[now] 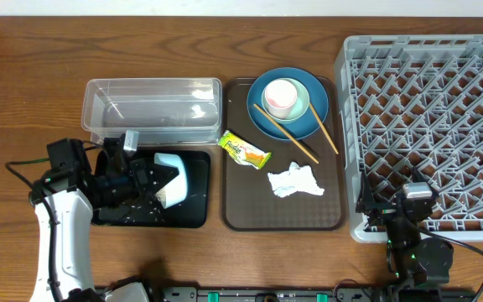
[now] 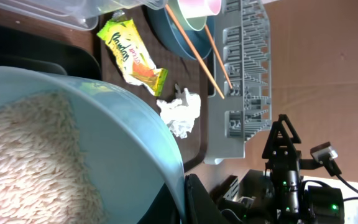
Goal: Sort waste into correct bins and load items into the dishwasher rack
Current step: 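Tilt the bowl with the left gripper to pour rice onto the black tray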
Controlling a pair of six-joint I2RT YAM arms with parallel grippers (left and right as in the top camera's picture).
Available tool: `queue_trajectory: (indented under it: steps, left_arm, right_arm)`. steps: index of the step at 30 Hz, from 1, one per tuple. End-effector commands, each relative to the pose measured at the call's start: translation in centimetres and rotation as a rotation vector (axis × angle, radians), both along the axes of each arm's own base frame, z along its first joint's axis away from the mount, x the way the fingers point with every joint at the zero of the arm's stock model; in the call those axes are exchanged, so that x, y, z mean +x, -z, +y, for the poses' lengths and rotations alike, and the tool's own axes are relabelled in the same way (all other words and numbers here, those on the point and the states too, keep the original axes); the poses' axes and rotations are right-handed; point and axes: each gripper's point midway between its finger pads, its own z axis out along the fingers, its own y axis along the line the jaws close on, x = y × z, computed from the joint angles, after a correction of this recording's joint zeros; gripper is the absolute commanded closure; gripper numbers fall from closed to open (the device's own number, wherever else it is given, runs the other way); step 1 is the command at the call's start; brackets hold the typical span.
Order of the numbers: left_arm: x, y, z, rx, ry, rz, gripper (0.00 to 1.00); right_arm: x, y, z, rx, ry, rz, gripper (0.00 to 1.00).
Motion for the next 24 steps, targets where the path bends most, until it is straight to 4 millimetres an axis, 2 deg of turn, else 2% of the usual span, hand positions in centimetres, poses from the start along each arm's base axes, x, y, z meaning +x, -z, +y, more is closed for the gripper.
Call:
queue_trajectory:
  steps: [1,24]
  left_arm:
    - [0.02,-0.39,-0.4,-0.049,0.015,-0.047,0.94]
    - [0.08,-0.78,-0.67,-0.08,0.027,-0.085,0.94]
  right_arm:
    - [-0.02,0.11,0.12,-0.005,-0.003,0.002,0.01]
    - [-0.02,0.11,0.12,-0.005,-0.003,0.002,0.01]
